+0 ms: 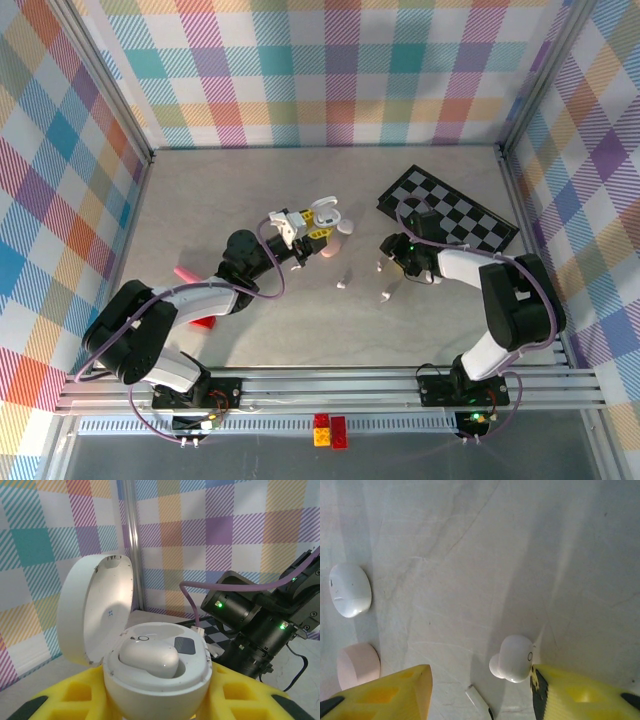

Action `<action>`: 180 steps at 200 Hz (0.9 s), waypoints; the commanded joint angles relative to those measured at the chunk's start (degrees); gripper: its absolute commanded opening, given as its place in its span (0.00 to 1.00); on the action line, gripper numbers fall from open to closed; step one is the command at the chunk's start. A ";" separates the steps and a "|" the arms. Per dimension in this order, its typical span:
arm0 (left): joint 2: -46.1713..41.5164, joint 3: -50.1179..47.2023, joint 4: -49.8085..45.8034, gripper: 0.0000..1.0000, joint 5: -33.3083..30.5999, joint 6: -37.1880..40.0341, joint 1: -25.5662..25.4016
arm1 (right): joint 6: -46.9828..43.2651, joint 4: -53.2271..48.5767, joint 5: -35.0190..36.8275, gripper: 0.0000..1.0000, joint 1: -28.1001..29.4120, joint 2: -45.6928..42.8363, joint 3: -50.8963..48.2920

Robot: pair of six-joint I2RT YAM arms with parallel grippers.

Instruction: Insert the wireless bluetooth earbuds into the charging case

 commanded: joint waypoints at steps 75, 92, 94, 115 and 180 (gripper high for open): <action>-1.81 -0.47 2.50 0.35 0.87 0.30 0.69 | -2.34 2.75 -1.48 0.44 -2.44 4.39 2.31; -1.90 -0.47 2.34 0.35 0.87 0.34 0.69 | -2.78 2.89 -2.09 0.39 -2.44 5.27 2.58; -1.90 -0.47 2.33 0.35 0.87 0.31 0.69 | -2.73 2.96 -2.09 0.38 -2.43 5.33 2.55; -1.77 -0.47 2.25 0.35 0.87 0.31 0.77 | -3.27 2.74 -2.10 0.32 -2.49 5.79 2.47; -1.28 -0.17 2.42 0.35 1.13 0.04 0.78 | -4.92 1.63 -1.74 0.22 -2.52 6.50 2.54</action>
